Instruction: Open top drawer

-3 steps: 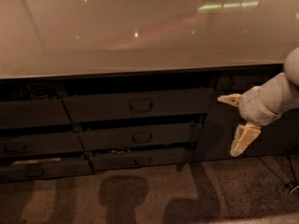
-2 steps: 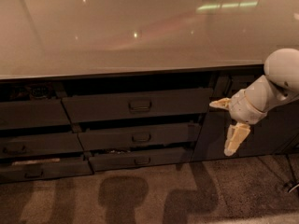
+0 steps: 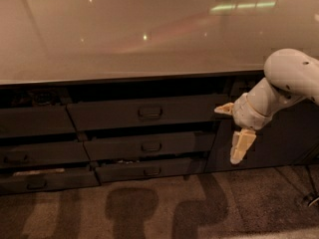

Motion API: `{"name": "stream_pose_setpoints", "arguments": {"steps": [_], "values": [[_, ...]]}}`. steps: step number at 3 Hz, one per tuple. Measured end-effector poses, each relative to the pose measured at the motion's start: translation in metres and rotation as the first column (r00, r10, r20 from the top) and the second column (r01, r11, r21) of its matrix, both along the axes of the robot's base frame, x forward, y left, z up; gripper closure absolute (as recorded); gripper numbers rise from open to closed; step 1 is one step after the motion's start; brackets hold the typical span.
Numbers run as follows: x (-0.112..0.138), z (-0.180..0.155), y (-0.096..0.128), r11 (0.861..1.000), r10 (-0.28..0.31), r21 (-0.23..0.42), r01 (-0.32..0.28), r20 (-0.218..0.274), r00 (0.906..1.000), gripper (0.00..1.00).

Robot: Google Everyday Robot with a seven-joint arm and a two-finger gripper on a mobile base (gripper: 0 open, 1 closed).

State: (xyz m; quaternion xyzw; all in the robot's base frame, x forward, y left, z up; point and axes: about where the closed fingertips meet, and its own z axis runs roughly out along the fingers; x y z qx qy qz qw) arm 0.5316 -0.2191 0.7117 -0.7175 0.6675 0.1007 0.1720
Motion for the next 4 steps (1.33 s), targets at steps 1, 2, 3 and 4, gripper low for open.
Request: {"name": "stream_pose_setpoints", "arguments": {"steps": [1,2,3,4], "values": [[0.001,0.003,0.058,0.991,0.094,-0.100,-0.092,0.023,0.9953,0.00],[-0.008,-0.005,0.105,0.964,0.186,-0.193,-0.181,0.009,0.9825,0.00],[-0.008,-0.007,0.111,0.960,0.197,-0.206,-0.192,0.005,0.9804,0.00],[-0.010,-0.007,0.105,0.957,0.201,-0.222,-0.187,0.045,0.9785,0.00]]}}
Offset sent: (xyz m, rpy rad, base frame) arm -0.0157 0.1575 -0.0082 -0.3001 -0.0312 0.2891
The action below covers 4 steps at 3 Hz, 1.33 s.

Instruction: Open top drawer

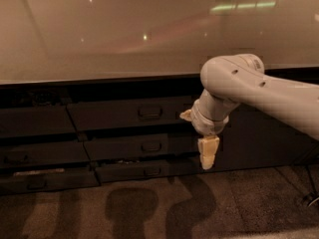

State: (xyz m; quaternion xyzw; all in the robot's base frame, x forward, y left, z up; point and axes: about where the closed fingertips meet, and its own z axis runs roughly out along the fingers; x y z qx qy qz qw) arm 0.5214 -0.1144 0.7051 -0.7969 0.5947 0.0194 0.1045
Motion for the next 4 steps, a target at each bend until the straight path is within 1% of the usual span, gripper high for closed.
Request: {"name": "stream_pose_setpoints", "arguments": {"steps": [1,2,3,4], "values": [[-0.011,0.006,-0.006,0.998,0.053,-0.031,-0.049,0.122,0.9911,0.00],[-0.002,0.006,0.001,0.999,0.050,-0.009,-0.049,0.182,0.9820,0.00],[-0.002,0.006,0.001,0.999,0.050,-0.009,-0.049,0.182,0.9820,0.00],[0.003,0.006,-0.011,1.000,0.012,-0.011,-0.010,0.173,0.9849,0.00]]}}
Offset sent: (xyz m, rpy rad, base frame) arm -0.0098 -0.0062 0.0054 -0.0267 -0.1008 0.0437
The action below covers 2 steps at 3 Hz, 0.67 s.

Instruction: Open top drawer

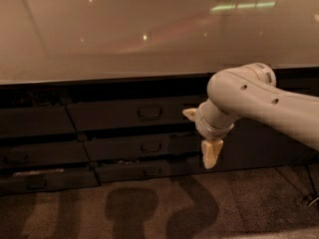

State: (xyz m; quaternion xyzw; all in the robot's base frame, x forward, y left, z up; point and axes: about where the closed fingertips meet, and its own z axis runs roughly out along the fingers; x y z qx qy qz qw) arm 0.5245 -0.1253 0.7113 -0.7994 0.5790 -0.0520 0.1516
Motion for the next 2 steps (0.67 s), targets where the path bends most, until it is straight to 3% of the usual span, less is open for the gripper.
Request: {"name": "stream_pose_setpoints", "arguments": {"steps": [1,2], "values": [[0.024,0.000,-0.017,0.999,-0.038,-0.010,0.037,-0.033,0.9987,0.00],[0.071,0.031,-0.016,0.998,-0.055,-0.028,0.055,-0.006,0.9985,0.00]]}}
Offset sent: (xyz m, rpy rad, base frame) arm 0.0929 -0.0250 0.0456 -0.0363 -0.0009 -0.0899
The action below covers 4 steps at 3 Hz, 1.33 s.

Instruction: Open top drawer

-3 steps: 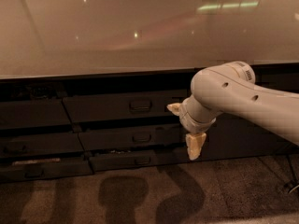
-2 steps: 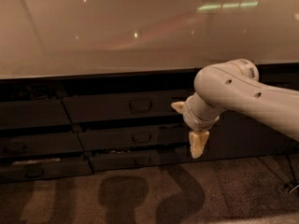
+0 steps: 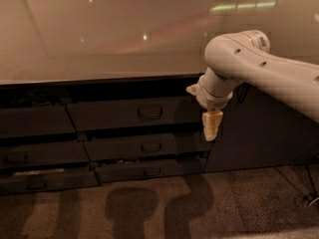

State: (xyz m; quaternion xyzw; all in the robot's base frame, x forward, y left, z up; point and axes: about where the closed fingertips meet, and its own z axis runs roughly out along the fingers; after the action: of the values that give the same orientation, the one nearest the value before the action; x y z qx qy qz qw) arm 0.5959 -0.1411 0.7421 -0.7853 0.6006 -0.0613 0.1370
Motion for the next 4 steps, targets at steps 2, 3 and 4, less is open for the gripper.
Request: {"name": "stream_pose_setpoints", "arguments": {"steps": [2,3,4], "values": [[0.013,-0.029,-0.025,0.999,-0.053,-0.002,0.053,-0.077,0.9956,0.00],[0.026,-0.067,-0.048,0.995,-0.097,0.012,0.100,-0.155,0.9832,0.00],[0.026,-0.067,-0.048,0.995,-0.097,0.012,0.100,-0.155,0.9832,0.00]]}}
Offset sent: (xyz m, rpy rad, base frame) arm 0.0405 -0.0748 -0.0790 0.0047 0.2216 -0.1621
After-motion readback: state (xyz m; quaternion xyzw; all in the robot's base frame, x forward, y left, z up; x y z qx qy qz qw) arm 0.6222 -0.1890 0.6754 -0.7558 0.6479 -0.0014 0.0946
